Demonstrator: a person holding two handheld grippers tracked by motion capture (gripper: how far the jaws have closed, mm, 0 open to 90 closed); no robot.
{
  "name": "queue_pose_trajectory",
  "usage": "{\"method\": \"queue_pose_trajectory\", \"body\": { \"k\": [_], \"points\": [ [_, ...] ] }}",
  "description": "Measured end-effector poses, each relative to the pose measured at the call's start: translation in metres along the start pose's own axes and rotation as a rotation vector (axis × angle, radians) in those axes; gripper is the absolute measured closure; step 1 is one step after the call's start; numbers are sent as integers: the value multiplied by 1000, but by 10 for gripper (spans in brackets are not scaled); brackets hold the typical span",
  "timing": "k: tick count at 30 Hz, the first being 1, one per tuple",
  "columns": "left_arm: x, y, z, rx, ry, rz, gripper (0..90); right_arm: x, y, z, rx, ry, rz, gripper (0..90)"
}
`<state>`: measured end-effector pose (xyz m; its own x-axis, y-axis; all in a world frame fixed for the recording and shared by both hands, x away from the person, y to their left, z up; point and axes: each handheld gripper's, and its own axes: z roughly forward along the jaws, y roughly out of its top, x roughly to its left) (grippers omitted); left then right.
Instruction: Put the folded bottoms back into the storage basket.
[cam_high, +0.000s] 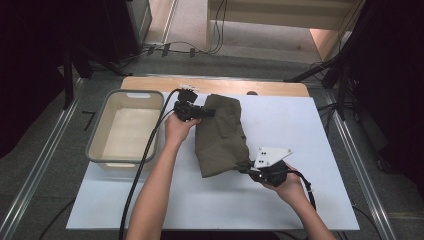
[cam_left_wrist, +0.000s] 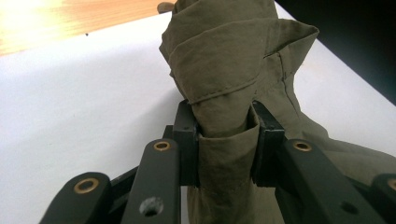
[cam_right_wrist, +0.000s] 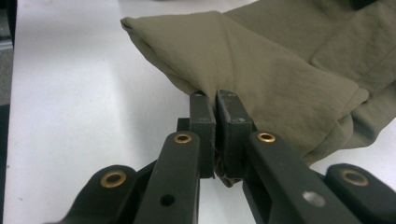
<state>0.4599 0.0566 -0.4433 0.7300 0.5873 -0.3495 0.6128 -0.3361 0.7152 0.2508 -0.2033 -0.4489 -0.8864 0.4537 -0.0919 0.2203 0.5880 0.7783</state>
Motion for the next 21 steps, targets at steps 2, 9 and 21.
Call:
{"method": "queue_pose_trajectory", "body": {
  "k": [2,9,21],
  "points": [
    [0,1,-2,-11,-3,-4,702,0,2,-2,-3,-2,2,840],
    [-3,5,-8,-40,-8,1,702,0,11,-9,-21,-4,-3,840],
    [-14,17,-19,-71,7,31,702,-1,23,-19,-63,-22,-7,840]
  ]
}}
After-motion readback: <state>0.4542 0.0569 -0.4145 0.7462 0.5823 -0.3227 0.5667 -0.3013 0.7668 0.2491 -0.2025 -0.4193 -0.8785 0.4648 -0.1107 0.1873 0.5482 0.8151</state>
